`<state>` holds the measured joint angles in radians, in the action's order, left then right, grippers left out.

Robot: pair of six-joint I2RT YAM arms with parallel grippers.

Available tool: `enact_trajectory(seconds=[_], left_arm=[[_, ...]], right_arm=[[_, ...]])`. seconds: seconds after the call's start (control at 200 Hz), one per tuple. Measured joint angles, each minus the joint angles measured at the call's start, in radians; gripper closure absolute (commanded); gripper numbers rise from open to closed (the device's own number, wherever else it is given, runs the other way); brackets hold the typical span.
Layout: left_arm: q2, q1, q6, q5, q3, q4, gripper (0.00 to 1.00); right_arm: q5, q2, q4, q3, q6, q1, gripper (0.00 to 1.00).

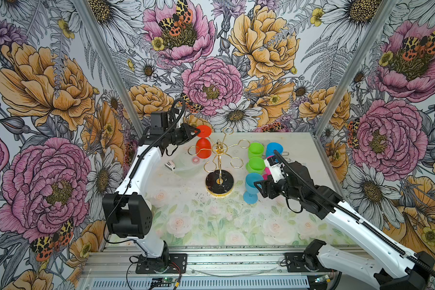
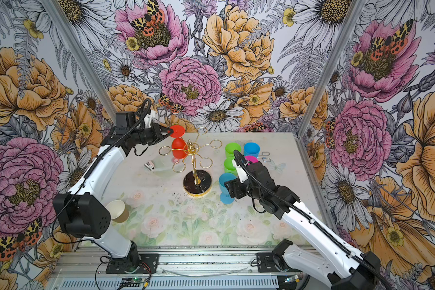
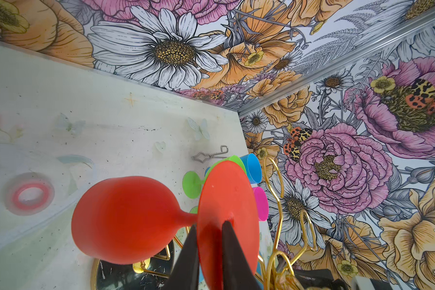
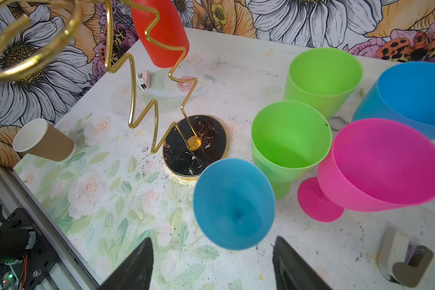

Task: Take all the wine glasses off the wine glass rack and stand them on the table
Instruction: 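Reach the left gripper to the red glass foot on the rack, then close the left gripper on the red glass foot and lift it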

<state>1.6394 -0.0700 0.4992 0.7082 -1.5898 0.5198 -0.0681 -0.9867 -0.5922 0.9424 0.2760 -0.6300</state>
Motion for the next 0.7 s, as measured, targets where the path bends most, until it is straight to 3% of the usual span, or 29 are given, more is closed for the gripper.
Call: enact_trajectory(seconds=[0.701], left_arm=[[-0.054,0.000,0.045,0.026,0.000,-0.007,0.98]], right_arm=[[0.000,0.000,0.007,-0.019,0.020,0.000,0.24]])
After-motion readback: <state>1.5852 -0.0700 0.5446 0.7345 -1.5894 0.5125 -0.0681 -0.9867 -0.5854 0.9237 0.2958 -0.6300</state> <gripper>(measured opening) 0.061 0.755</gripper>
